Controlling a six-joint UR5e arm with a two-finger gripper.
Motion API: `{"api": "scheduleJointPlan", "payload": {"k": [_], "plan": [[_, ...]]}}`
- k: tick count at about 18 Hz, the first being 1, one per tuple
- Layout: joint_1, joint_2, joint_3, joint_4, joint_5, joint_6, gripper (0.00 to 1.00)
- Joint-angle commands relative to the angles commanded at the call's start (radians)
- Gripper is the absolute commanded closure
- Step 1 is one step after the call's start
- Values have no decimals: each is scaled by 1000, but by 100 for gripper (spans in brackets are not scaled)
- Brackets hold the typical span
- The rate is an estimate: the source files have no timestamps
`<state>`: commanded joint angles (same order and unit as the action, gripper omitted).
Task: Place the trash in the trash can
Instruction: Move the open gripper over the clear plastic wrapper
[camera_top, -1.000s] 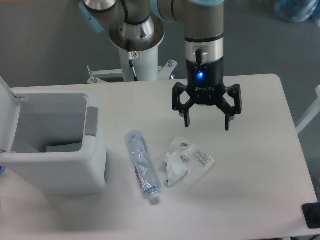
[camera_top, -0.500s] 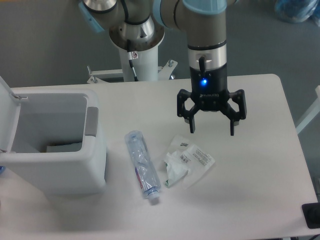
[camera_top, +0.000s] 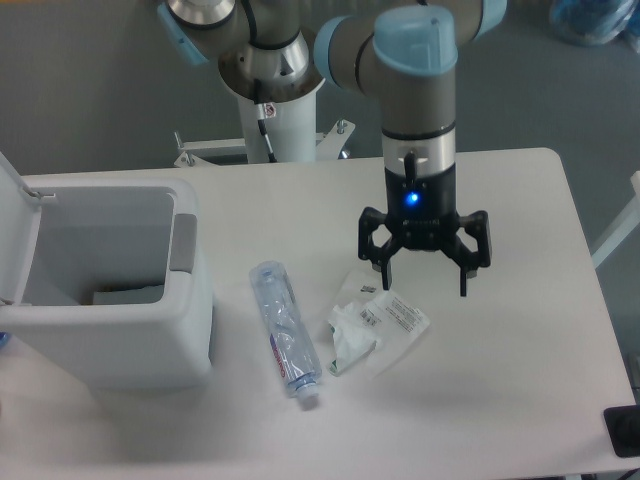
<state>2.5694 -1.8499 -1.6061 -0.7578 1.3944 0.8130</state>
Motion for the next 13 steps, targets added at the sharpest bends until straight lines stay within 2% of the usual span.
{"api": "scheduleJointPlan", "payload": {"k": [4,7,11,13], "plan": [[3,-26,8,-2,-12,41,0],[14,-34,5,-12,-87,95,0],[5,-58,-24,-15,-87,199,0],[3,-74,-64,-15,-83,279,0]]}}
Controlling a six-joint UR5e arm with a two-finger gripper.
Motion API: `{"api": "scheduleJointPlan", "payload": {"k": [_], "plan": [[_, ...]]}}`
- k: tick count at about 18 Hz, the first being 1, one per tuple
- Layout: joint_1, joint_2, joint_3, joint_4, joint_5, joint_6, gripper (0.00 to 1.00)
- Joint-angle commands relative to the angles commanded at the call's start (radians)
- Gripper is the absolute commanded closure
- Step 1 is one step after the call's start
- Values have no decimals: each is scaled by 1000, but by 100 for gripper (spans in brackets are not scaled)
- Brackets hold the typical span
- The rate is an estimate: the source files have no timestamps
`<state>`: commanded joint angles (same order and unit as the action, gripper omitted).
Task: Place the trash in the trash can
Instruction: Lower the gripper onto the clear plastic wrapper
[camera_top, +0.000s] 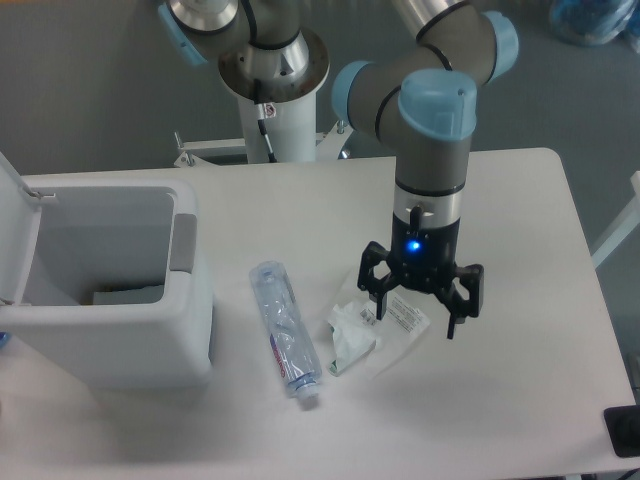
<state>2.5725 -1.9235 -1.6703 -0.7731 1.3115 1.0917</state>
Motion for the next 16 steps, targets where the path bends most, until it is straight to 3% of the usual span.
{"api": "scheduleJointPlan", "payload": {"k": [3,4,16], "plan": [[-3,-17,-95,3,47,129,0],[-15,-21,-98,6,98,131,0],[-67,-66,-155,12,117,183,0]]}}
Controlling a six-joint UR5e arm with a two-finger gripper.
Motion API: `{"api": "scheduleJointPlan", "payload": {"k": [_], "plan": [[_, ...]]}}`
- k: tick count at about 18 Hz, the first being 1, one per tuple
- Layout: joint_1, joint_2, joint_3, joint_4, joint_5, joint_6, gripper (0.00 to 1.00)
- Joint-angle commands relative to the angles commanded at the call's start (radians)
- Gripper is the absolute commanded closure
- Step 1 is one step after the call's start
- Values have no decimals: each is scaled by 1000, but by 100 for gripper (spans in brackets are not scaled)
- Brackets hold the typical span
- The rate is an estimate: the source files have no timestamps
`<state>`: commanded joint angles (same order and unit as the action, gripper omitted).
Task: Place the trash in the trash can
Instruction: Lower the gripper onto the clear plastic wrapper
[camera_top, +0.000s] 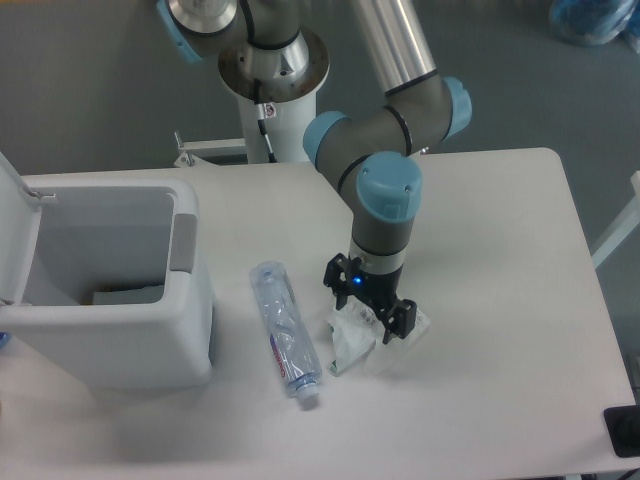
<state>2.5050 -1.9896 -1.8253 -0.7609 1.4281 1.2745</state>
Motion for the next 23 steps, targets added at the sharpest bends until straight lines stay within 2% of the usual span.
{"api": "scheduleJointPlan", "payload": {"k": [7,23], "plan": [[0,8,-28,0,-5,72,0],[-21,-21,-17,57,-9,-17,0]]}}
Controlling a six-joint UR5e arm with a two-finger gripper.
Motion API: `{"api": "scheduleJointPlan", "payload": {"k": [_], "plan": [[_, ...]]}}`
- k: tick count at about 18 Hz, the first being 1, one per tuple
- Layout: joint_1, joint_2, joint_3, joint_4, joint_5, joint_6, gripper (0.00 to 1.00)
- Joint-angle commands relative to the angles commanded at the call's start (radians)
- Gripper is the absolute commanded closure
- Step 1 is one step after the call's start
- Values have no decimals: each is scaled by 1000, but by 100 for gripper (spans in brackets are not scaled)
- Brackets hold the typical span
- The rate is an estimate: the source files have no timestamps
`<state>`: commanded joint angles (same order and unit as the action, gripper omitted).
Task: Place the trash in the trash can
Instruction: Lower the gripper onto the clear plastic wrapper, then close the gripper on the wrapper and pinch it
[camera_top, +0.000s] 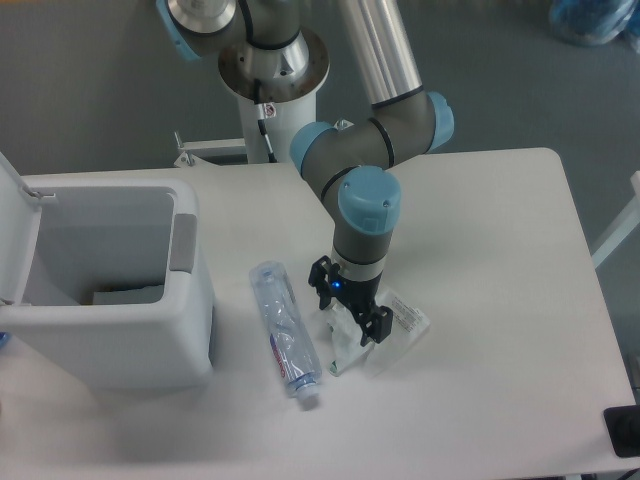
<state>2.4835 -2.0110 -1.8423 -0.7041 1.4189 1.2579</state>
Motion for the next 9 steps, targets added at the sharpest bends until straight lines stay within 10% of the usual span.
{"api": "scheduleJointPlan", "payload": {"k": [9], "plan": [[-2,-21,12,6,6,9,0]]}}
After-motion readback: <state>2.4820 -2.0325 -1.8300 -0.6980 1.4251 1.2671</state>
